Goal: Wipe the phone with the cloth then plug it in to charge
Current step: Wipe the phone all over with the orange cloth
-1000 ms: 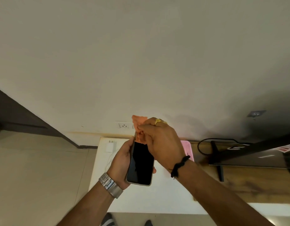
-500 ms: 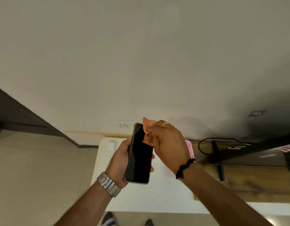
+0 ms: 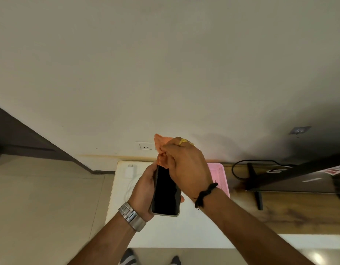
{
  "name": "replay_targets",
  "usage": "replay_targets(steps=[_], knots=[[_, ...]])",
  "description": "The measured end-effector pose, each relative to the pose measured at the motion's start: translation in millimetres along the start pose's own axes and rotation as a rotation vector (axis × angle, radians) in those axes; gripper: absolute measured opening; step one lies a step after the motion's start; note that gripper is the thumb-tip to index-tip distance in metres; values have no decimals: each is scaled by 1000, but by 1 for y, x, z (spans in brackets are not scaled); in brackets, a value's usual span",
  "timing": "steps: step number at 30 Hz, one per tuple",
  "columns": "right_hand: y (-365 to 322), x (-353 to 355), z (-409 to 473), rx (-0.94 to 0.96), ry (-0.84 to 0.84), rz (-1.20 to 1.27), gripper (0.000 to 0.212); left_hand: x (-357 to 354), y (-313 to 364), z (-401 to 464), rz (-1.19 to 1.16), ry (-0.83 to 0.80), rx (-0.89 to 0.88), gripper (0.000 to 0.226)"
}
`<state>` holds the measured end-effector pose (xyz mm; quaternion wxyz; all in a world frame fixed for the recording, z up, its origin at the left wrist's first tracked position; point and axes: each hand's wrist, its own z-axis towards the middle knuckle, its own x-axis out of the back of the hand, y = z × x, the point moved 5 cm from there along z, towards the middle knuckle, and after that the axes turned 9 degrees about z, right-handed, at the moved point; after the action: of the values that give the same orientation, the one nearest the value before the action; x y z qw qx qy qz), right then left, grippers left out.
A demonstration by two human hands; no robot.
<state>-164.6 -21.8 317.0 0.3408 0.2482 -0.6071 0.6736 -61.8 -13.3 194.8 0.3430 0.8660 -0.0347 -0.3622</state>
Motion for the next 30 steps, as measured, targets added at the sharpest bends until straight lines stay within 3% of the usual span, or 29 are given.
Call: replay_targets(steps=[4,11,18,22,30], knots=[[18,5,-4,-42,-70,-60,23,10,5,0,-40,-16,2,56],[-7,-4,-2,34,21,23,24,5,-6,0,-13,42,-9,44],[17,7,-11,-65,29,-45,26,12,-1,1,-3,23,8,55],[-5,-7,-5,24,-8,-18,25,5,-4,3,-14,27,1,46],[30,7,-3,-106,-59,-69,24,11,3,2,-9,15,75,78]])
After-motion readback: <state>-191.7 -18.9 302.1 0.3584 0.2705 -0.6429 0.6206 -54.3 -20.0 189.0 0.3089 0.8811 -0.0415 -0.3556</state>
